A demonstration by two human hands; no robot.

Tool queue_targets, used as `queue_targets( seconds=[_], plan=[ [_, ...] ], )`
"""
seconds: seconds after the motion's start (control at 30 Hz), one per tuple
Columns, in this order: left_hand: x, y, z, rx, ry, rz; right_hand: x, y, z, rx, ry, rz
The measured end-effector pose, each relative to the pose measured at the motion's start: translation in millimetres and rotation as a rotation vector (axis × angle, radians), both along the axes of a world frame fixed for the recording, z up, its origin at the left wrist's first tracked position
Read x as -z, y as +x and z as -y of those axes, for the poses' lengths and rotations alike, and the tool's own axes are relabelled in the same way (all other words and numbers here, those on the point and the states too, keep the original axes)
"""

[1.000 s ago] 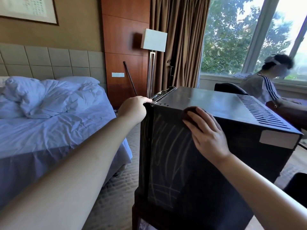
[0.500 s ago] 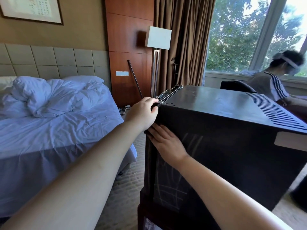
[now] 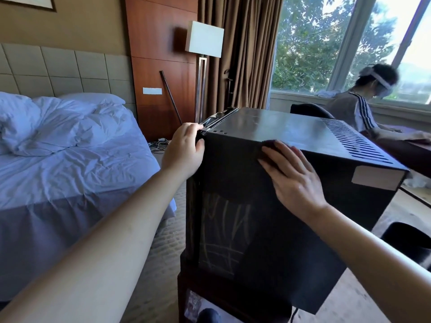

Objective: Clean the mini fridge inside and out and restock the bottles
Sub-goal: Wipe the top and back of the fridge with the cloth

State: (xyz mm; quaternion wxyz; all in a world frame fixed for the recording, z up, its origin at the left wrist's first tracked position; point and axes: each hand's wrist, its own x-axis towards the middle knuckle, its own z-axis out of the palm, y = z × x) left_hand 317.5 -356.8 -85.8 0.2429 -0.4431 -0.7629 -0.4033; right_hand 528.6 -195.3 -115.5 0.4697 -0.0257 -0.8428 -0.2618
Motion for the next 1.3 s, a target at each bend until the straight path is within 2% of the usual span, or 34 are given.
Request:
queue_targets(
  seconds=[0.1,0.17,0.37,0.47,0.6,0.7,0.8,0.93,1.03,1.13,1.3],
  plan=[
    [1.8,-0.7,-1.2,0.007,-0.001,-0.043,-2.9,-32.7,16.0,-0.04,-0.113,-0.166],
    [1.5,-2.5,-0.3,0.023,-0.004,-0.06,6.7,-57.7,24.7,-0.05,-0.088,-0.139],
    [-0.9,-1.3,2.1,0.021,-0.035,-0.072,64.5,-95.3,45.3,0.045,0.106,0.298],
    [-1.0,-2.4,3.9,0.027,-0.049,-0.073,85.6,-67.3,34.8,0.129,0.2,0.482],
    [4.3,-0.6,-0.4,0.018,0.004,-0.053,102.9,6.1,-3.9,0.131,0.247,0.544],
    [8.5,1.7,-3.7,0.02,0.084,-0.019,96.6,55.4,-23.2,0.087,0.166,0.451],
    [9.0,-0.9,-4.6,0.037,0.109,-0.029,62.2,67.9,-23.3,0.051,0.074,0.269],
    [9.9,-0.4,-5.3,0.031,0.121,-0.033,19.9,34.3,-7.0,0.006,-0.096,-0.046],
    [11.1,0.4,-5.5,0.021,0.112,-0.044,19.1,-2.9,7.9,-0.018,-0.149,-0.143],
    [11.8,-1.5,-4.4,0.024,0.087,-0.081,41.9,-32.9,16.1,-0.015,-0.081,-0.051],
    [13.4,-1.1,-0.8,0.005,-0.007,-0.104,108.7,-45.8,18.8,0.018,0.07,0.349]
  ],
)
